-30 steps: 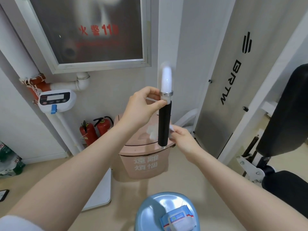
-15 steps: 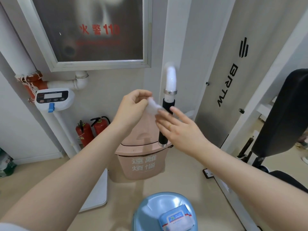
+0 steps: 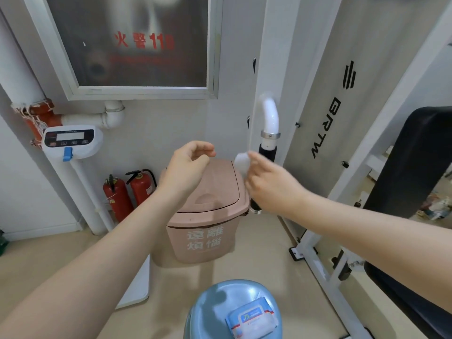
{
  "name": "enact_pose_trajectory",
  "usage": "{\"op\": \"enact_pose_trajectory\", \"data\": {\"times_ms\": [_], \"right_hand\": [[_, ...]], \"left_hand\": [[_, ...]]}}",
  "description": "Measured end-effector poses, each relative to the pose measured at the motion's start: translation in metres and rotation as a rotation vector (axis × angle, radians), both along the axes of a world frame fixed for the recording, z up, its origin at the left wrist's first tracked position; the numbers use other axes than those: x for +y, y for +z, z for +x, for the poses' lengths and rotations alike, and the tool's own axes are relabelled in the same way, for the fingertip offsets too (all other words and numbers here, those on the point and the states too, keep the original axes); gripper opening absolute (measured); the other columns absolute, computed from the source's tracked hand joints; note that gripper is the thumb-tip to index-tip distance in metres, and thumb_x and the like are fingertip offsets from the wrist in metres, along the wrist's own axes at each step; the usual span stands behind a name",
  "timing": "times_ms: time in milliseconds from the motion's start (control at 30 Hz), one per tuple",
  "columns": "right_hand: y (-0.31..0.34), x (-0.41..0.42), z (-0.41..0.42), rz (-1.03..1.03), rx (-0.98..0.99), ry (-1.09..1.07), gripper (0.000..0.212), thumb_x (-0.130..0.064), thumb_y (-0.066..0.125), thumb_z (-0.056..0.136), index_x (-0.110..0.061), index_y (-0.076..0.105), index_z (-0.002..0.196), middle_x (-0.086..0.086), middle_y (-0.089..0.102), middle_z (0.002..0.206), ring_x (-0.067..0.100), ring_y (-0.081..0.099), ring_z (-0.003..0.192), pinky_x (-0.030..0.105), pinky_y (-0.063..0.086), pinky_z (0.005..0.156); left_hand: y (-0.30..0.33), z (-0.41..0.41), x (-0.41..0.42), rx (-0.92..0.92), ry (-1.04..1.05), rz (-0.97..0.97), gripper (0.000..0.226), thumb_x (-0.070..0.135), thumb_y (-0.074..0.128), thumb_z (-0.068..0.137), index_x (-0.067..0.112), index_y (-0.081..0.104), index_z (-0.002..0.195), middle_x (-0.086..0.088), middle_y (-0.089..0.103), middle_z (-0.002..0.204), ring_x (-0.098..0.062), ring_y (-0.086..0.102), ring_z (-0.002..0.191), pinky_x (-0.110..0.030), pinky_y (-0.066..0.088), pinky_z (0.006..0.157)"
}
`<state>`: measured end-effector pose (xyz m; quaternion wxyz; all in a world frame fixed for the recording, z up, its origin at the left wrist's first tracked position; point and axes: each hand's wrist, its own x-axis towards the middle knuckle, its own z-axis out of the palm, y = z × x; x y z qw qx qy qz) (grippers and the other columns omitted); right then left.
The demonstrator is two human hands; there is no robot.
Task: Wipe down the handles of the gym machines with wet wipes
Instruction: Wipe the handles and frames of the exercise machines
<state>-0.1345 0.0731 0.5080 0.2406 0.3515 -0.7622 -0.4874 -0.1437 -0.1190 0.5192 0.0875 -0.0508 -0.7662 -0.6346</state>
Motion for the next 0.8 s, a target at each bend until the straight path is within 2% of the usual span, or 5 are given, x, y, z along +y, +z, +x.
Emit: {"op": "enact_pose_trajectory", "data": {"times_ms": [167,333,433,600,800], "right_hand": [[0.0,-0.001,0.008,0.033,0.052,-0.147,0.034,-0.015,0.042,0.079,-0.016,0.074,0.092,0.004,0.072,0.084,0.031,0.061,0.104,0.049,0.011,0.115],[0.01,0.005,0.001,-0.041,0.016,-0.071,0.033,-0.007,0.041,0.073,-0.014,0.074,0.073,0.002,0.067,0.065,0.026,0.066,0.082,0.042,0.018,0.113],[0.013,0.009,-0.01,-0.207,0.175,0.013,0.039,0.001,0.034,0.079,-0.003,0.072,0.084,0.01,0.071,0.079,0.032,0.065,0.097,0.042,0.015,0.113],[-0.039,0.016,0.011,0.142,-0.053,-0.075,0.043,-0.022,0.049,0.081,-0.007,0.064,0.117,0.011,0.065,0.12,0.027,0.051,0.124,0.049,0.003,0.117],[-0.008,0.048,-0.02,-0.189,0.035,0.261,0.042,-0.005,0.031,0.095,-0.008,0.048,0.133,0.002,0.051,0.138,0.017,0.042,0.131,0.036,0.015,0.114]], "left_hand": [[0.001,0.002,0.008,-0.025,-0.042,0.015,0.029,-0.001,0.045,0.088,0.023,0.06,0.092,0.01,0.066,0.087,-0.006,0.059,0.089,-0.022,0.042,0.08],[0.009,0.003,0.021,-0.006,-0.096,0.01,0.026,0.0,0.046,0.089,0.018,0.061,0.099,0.008,0.066,0.088,-0.003,0.058,0.085,-0.019,0.043,0.077],[0.013,0.002,0.027,0.005,-0.106,0.0,0.026,-0.001,0.046,0.089,0.016,0.061,0.101,0.006,0.066,0.09,0.001,0.059,0.083,-0.013,0.045,0.074],[0.026,0.0,0.033,0.094,-0.134,-0.048,0.023,0.008,0.049,0.093,0.017,0.062,0.109,0.005,0.067,0.102,0.001,0.06,0.093,-0.01,0.046,0.082],[0.03,-0.011,0.039,0.105,-0.164,-0.136,0.028,0.019,0.062,0.089,0.021,0.061,0.117,0.009,0.064,0.111,-0.01,0.058,0.109,-0.026,0.044,0.098]]}}
